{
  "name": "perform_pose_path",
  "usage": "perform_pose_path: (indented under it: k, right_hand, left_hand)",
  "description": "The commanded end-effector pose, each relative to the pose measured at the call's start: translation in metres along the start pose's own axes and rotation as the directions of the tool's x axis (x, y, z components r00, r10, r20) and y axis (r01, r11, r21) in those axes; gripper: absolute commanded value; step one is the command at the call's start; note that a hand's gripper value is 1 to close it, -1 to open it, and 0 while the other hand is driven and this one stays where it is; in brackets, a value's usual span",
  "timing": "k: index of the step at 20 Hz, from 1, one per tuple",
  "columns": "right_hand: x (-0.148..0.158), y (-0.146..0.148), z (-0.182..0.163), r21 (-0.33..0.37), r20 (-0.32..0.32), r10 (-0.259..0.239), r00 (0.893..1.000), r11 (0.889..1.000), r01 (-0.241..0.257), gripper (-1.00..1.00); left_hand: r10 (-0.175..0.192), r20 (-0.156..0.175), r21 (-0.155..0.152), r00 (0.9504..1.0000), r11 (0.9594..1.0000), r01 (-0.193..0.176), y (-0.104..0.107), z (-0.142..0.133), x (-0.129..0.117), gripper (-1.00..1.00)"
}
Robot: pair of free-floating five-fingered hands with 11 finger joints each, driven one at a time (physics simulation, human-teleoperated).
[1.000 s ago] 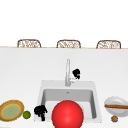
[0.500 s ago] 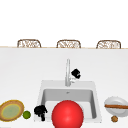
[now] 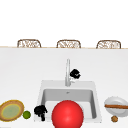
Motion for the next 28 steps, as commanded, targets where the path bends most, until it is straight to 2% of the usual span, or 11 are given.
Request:
perform_pose_path:
  k: [1,5,9,12,26,28]
  right_hand:
    - [0.016,-0.017,0.01,-0.033,0.032,0.014,0.999,0.999,-0.013,1.0]
    - [0.027,-0.018,0.009,-0.036,-0.045,0.065,0.997,0.997,-0.067,1.0]
    - [0.035,-0.02,0.011,-0.017,-0.093,0.086,0.992,0.996,-0.088,1.0]
    - [0.036,-0.021,0.012,-0.012,-0.137,0.084,0.987,0.996,-0.086,1.0]
    - [0.041,-0.019,0.015,-0.01,-0.195,0.075,0.978,0.997,-0.078,1.0]
    - [0.038,-0.021,0.02,0.001,-0.209,0.087,0.974,0.996,-0.088,1.0]
  left_hand:
    - [0.0,0.0,0.0,1.0,1.0,0.0,0.0,0.0,0.0,0.0]
    - [0.0,0.0,0.0,1.0,1.0,0.0,0.0,0.0,0.0,0.0]
    - [0.0,0.0,0.0,1.0,1.0,0.0,0.0,0.0,0.0,0.0]
    - [0.0,0.0,0.0,1.0,1.0,0.0,0.0,0.0,0.0,0.0]
    - [0.0,0.0,0.0,1.0,1.0,0.0,0.0,0.0,0.0,0.0]
    - [0.0,0.0,0.0,1.0,1.0,0.0,0.0,0.0,0.0,0.0]
